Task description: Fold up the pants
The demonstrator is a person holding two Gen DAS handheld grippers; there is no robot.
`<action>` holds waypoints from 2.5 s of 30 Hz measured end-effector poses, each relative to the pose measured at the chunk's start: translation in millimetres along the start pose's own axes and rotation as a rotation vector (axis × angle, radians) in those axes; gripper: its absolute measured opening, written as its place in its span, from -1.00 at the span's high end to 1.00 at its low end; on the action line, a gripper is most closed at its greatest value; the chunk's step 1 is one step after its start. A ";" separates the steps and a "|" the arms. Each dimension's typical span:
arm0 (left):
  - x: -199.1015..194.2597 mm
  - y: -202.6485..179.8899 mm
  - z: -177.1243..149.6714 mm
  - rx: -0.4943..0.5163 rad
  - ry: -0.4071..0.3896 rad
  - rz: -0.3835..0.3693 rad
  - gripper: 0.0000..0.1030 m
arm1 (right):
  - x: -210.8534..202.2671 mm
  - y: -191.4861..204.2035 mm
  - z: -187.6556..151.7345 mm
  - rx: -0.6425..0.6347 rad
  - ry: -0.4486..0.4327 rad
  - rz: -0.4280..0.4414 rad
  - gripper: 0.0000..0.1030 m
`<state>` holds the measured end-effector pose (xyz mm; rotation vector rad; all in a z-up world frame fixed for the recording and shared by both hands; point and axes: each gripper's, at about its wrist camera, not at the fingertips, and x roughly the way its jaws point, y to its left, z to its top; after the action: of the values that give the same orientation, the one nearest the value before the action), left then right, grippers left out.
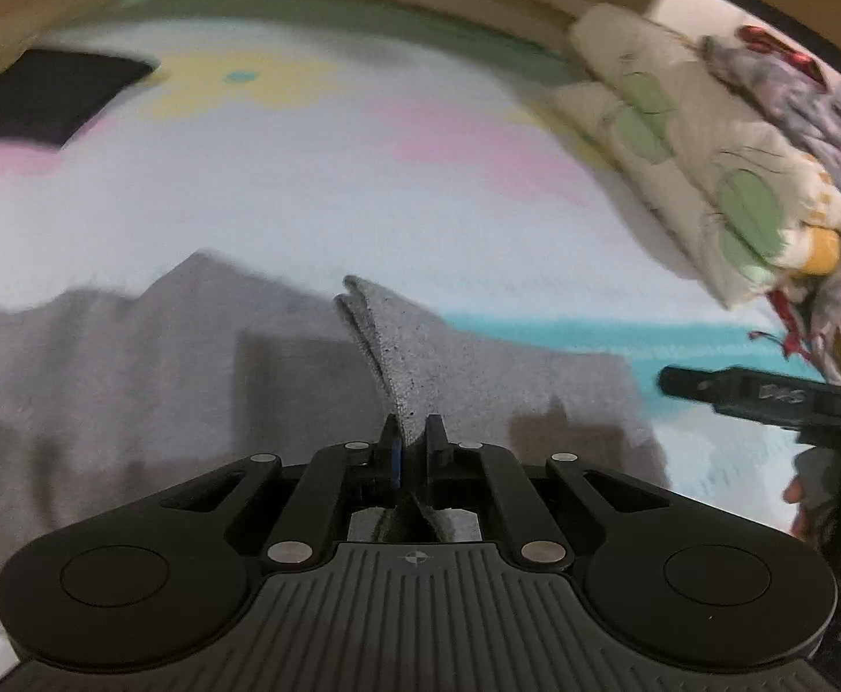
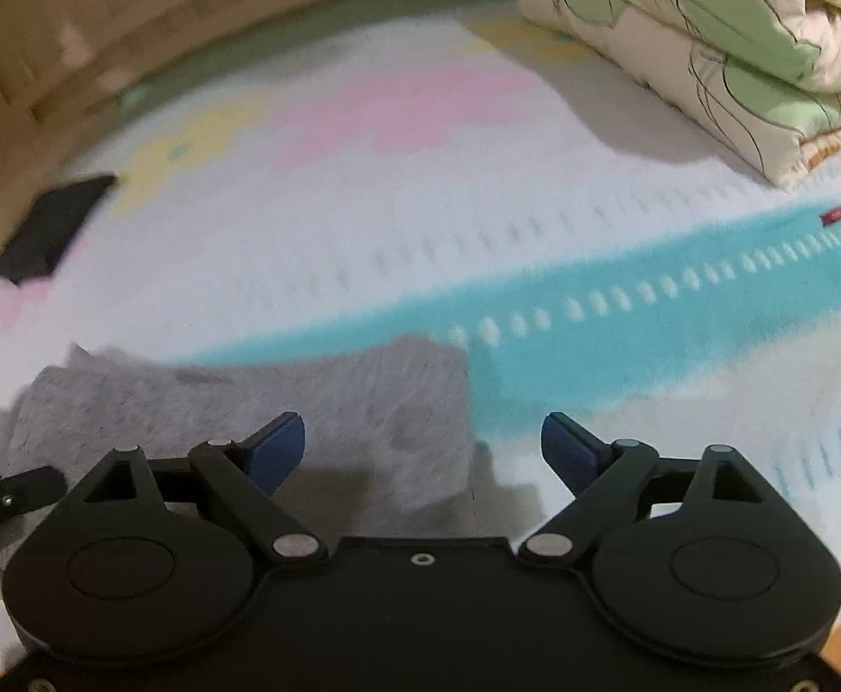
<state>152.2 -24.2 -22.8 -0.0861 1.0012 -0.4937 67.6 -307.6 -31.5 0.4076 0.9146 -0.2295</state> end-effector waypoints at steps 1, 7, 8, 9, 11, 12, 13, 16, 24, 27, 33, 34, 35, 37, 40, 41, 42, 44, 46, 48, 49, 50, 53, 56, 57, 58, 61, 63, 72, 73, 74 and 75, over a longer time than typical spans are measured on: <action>8.4 9.2 -1.0 -0.039 0.038 -0.001 0.85 | -0.8 2.8 0.8 0.003 -0.005 0.017 -0.78; 52.8 35.3 -15.5 -0.103 0.141 0.086 0.65 | 16.2 44.0 -4.3 -0.104 0.068 0.065 -0.68; 50.7 31.6 -14.3 -0.083 0.133 0.099 0.64 | 19.2 53.9 -7.0 -0.152 0.079 0.057 -0.62; 47.6 27.1 -12.8 -0.059 0.120 0.120 0.63 | 21.7 60.6 -9.4 -0.188 0.090 0.045 -0.61; 40.0 18.8 -10.7 -0.013 0.075 0.174 0.61 | 32.9 71.2 -17.9 -0.245 0.139 -0.008 -0.62; 36.4 14.9 -9.9 0.011 0.053 0.198 0.61 | 41.6 73.0 -21.5 -0.261 0.178 -0.033 -0.64; 33.2 11.8 -9.3 0.030 0.033 0.215 0.60 | 50.3 72.5 -25.7 -0.269 0.222 -0.054 -0.68; 26.0 -0.6 -10.4 0.091 -0.025 0.247 0.53 | 64.8 68.9 -35.1 -0.254 0.240 -0.101 -0.98; 52.4 -2.9 -27.6 0.151 0.093 0.254 0.39 | 63.7 69.3 -36.7 -0.235 0.238 -0.105 -0.99; 52.3 -3.3 -29.0 0.176 0.059 0.267 0.32 | 62.6 71.5 -39.0 -0.213 0.217 -0.127 -0.99; 55.7 -2.2 -30.4 0.199 0.030 0.307 0.03 | 67.6 83.7 -35.0 -0.122 0.237 -0.199 -0.99; 56.3 -1.6 -30.1 0.199 0.026 0.317 -0.06 | 67.8 86.0 -33.4 -0.111 0.246 -0.214 -0.99; 57.1 -1.1 -29.9 0.195 0.020 0.330 -0.20 | 69.2 88.2 -31.5 -0.101 0.259 -0.228 -0.99; 58.0 -0.1 -31.9 0.179 0.011 0.362 -0.42 | 73.1 92.2 -25.5 -0.073 0.288 -0.251 -0.99; 58.0 5.0 -31.8 0.145 -0.001 0.379 -0.60 | 76.8 93.3 -20.0 -0.016 0.308 -0.269 -0.99; 57.8 7.1 -31.7 0.127 -0.002 0.383 -0.68 | 77.6 93.1 -18.6 -0.009 0.306 -0.271 -0.98; 57.1 8.8 -31.7 0.110 -0.001 0.388 -0.72 | 78.3 93.7 -17.9 -0.007 0.303 -0.275 -0.98; 56.2 12.7 -30.3 0.072 0.006 0.389 -0.77 | 81.6 98.5 -10.5 -0.007 0.300 -0.284 -0.97; 55.6 15.0 -29.7 0.047 0.011 0.389 -0.78 | 81.9 97.3 -6.0 -0.004 0.301 -0.292 -0.90; 58.9 17.4 -26.7 0.039 0.012 0.395 -0.78 | 75.4 99.4 1.7 0.007 0.287 -0.293 -0.70; 58.9 16.9 -26.9 0.042 0.012 0.398 -0.78 | 69.9 99.8 5.3 0.017 0.270 -0.291 -0.68; 58.9 16.1 -27.0 0.045 0.011 0.404 -0.79 | 61.6 100.5 9.4 0.032 0.240 -0.281 -0.68; 58.5 13.2 -28.1 0.055 0.006 0.415 -0.79 | 40.0 104.9 16.5 0.051 0.163 -0.241 -0.68; 57.6 10.7 -29.7 0.072 0.000 0.422 -0.79 | 29.5 115.4 12.4 0.028 0.111 -0.207 -0.68; 57.4 10.0 -30.3 0.078 -0.003 0.423 -0.79 | 27.7 119.4 11.0 0.011 0.104 -0.193 -0.68; 56.9 9.4 -30.7 0.082 -0.006 0.423 -0.78 | 26.6 124.8 8.9 -0.006 0.104 -0.180 -0.68; 54.7 9.7 -32.1 0.086 -0.017 0.420 -0.78 | 24.7 131.4 1.3 -0.069 0.131 -0.135 -0.68; 51.3 9.5 -33.9 0.086 -0.028 0.425 -0.77 | 31.3 133.6 -3.9 -0.073 0.166 -0.130 -0.68; -1.3 1.4 -35.7 0.182 -0.182 0.514 -0.75 | 74.0 129.9 -29.1 -0.114 0.230 -0.195 -0.95; -8.6 5.9 -33.3 0.174 -0.190 0.512 -0.76 | 74.0 131.8 -32.2 -0.134 0.216 -0.201 -0.97; -16.8 12.5 -30.2 0.156 -0.195 0.506 -0.76 | 72.7 133.1 -35.4 -0.143 0.195 -0.209 -0.97; -23.4 19.9 -26.3 0.130 -0.198 0.500 -0.76 | 71.4 133.5 -37.8 -0.142 0.181 -0.212 -0.97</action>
<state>127.4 7.7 -24.5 0.2247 0.7575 -0.0880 131.1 -172.5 -76.9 0.2017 1.1462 -0.3233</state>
